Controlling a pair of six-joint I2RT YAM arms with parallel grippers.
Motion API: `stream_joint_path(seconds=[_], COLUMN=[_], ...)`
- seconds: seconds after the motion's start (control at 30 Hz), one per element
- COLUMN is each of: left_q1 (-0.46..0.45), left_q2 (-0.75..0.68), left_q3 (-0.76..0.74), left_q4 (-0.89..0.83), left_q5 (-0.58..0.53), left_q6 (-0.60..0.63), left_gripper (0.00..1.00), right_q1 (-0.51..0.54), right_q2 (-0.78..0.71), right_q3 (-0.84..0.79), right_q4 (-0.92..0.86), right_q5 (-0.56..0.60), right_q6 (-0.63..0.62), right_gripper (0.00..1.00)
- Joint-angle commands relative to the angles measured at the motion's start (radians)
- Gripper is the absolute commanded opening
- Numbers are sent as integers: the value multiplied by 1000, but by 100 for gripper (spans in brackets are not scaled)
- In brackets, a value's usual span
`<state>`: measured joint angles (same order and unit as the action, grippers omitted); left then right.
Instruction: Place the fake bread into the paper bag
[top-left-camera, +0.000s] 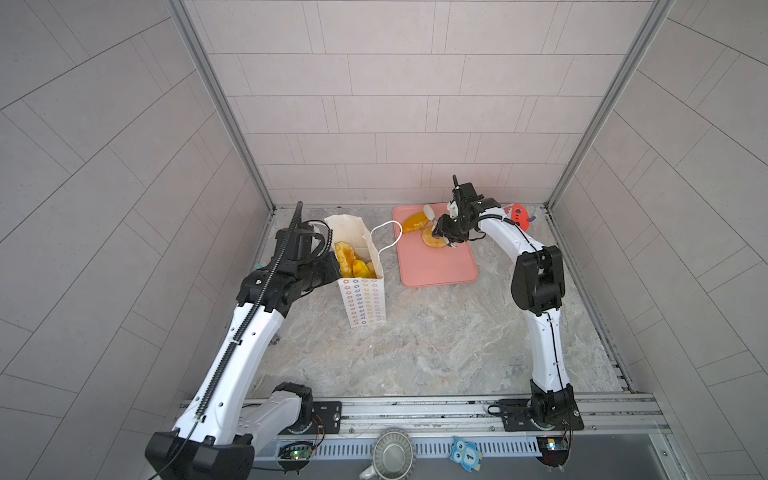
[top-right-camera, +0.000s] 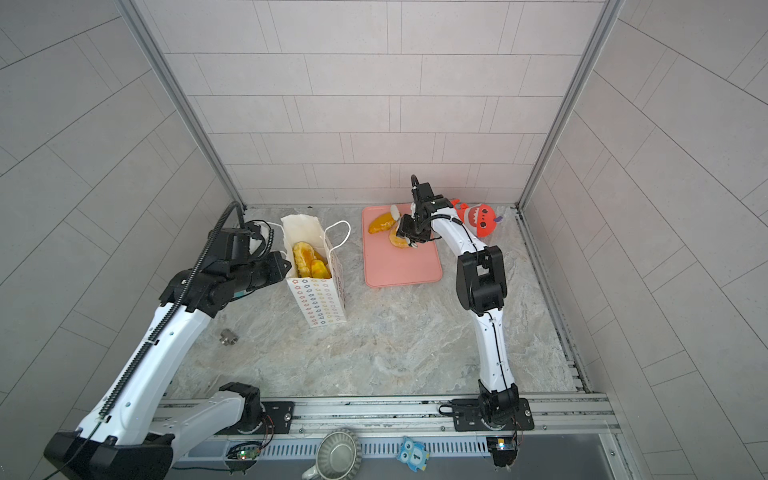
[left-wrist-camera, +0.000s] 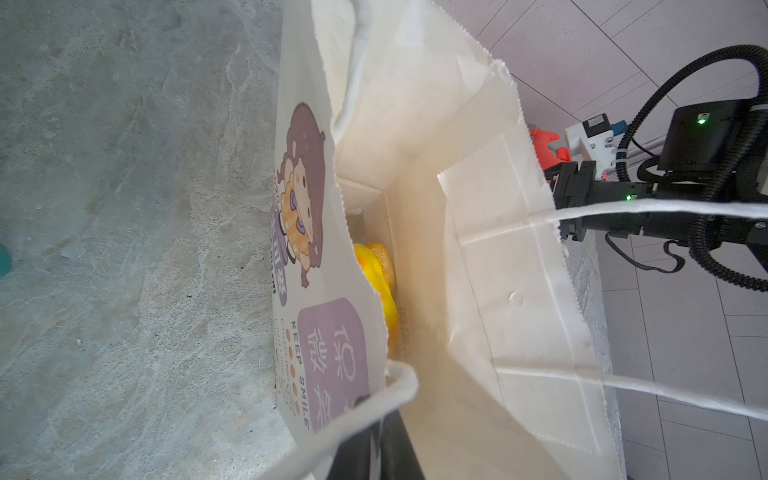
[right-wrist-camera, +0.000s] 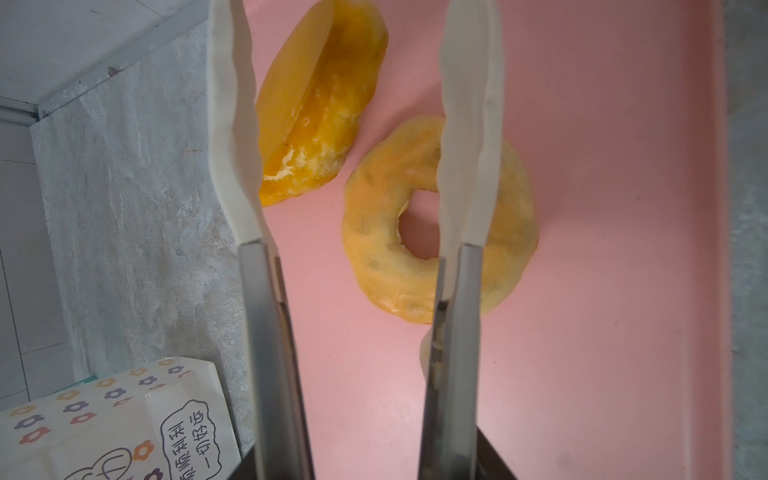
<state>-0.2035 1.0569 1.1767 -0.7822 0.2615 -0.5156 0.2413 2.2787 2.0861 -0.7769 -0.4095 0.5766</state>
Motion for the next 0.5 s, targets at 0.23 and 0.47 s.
stream_joint_path(seconds=[0.23,0.47], left_q1=[-1,0], left_q2=[19,25], left_q3=[8,6], left_q4=[-2,-1], left_q5=[-16,-17], left_q6=[20,21], left_gripper=[10,10], right_q1=[-3,1], right_q2=[50,72], right_q3=[69,88], right_q4=[-1,9], right_q5=[-39,-53], right_q6=[36,47], right_gripper=[49,48])
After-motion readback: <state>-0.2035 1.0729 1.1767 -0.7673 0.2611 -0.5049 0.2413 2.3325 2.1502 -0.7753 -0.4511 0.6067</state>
